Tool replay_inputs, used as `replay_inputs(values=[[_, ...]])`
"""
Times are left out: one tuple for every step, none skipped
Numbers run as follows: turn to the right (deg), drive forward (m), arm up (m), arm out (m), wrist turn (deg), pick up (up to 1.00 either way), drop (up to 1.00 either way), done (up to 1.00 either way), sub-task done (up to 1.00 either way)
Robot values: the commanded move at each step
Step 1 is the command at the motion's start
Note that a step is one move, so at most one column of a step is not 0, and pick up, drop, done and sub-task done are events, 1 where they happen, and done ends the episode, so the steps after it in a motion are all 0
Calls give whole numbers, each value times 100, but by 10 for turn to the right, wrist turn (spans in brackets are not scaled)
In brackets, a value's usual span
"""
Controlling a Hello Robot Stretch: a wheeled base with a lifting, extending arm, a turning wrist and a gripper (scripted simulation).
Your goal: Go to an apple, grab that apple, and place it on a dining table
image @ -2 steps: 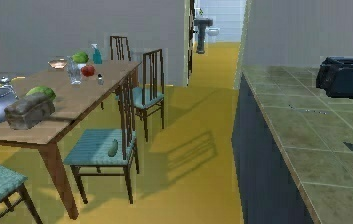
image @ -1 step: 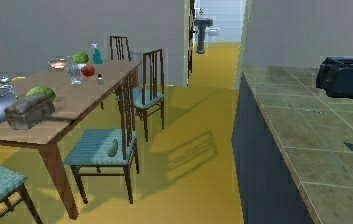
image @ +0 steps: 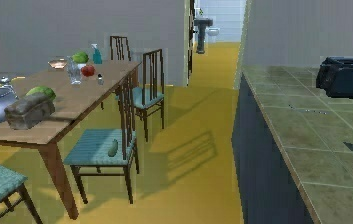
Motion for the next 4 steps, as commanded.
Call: replay_inputs(values=[[0,0,0,0,-450,0,0,0,0],[0,0,0,0,-450,0,0,0,0],[0,0,0,0,-120,0,0,0,0],[0,0,0,-28,0,0,0,0,0]])
